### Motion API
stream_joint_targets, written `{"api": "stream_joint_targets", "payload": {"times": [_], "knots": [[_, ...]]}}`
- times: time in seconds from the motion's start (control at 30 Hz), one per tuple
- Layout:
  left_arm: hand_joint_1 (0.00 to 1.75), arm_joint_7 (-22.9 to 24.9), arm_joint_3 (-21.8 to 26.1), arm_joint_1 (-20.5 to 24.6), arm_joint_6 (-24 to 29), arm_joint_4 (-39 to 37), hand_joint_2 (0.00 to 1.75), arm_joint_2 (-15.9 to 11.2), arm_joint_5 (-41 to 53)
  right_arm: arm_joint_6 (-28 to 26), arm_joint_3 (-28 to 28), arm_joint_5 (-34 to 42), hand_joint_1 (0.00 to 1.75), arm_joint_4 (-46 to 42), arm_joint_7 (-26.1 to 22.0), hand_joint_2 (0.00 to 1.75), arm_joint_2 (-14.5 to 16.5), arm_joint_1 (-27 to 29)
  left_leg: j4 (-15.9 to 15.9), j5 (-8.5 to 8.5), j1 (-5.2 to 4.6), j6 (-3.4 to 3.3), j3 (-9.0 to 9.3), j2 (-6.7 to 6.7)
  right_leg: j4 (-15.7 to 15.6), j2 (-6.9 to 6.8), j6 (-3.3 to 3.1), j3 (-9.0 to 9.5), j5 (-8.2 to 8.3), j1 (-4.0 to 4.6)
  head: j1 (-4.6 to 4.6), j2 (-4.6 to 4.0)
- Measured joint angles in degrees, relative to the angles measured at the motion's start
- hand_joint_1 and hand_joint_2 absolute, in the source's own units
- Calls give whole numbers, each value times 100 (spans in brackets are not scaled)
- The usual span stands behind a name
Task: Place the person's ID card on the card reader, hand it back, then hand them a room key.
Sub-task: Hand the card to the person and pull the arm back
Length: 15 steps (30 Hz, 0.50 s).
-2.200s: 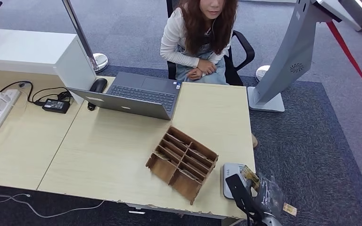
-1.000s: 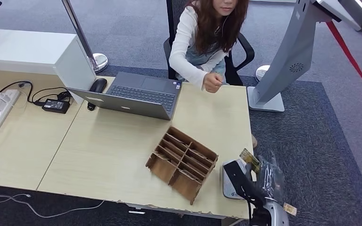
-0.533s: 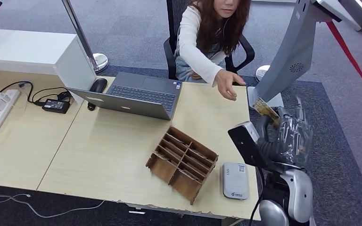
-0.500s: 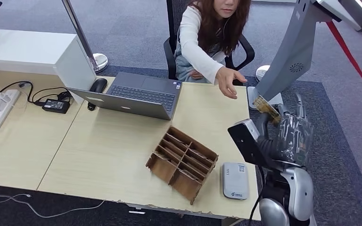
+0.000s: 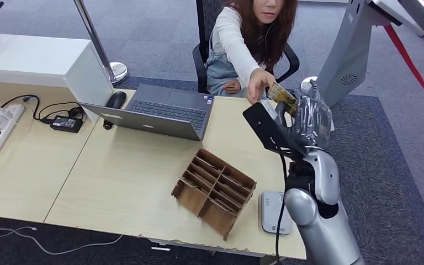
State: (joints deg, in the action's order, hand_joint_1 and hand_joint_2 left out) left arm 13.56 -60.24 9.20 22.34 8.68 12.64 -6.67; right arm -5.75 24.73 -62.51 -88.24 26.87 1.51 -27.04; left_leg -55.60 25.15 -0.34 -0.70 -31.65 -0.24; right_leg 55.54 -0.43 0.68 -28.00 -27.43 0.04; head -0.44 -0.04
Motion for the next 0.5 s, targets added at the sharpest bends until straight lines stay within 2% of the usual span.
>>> {"api": "stream_joint_targets", "payload": {"times": [0.3,0.33,0.43,0.47,0.5], "knots": [[0,126,-7,0,65,0,0,10,0,-205,211,110,175,1088,-23,175,378,-539,0,0,1,0,-3,-1,1,-2,-1,-4,-2,1,0,0],[0,121,-7,0,69,0,0,10,0,-216,239,116,154,1182,-34,175,421,-575,0,0,2,0,-4,-3,1,-5,-1,-4,-2,1,0,0],[0,101,-6,-1,93,0,0,10,0,-275,327,151,23,1410,-65,175,532,-646,0,-1,2,1,-6,-7,1,-9,-1,-5,-2,1,0,0],[0,95,-6,-2,103,0,0,10,0,-304,351,170,0,1462,-76,175,559,-659,0,-1,1,1,-6,-6,1,-9,-1,-5,-2,1,0,0],[0,87,-5,-2,114,0,0,10,0,-335,370,189,0,1508,-92,175,584,-669,0,0,1,0,-7,-5,1,-9,-1,-6,-3,1,0,0]]}}
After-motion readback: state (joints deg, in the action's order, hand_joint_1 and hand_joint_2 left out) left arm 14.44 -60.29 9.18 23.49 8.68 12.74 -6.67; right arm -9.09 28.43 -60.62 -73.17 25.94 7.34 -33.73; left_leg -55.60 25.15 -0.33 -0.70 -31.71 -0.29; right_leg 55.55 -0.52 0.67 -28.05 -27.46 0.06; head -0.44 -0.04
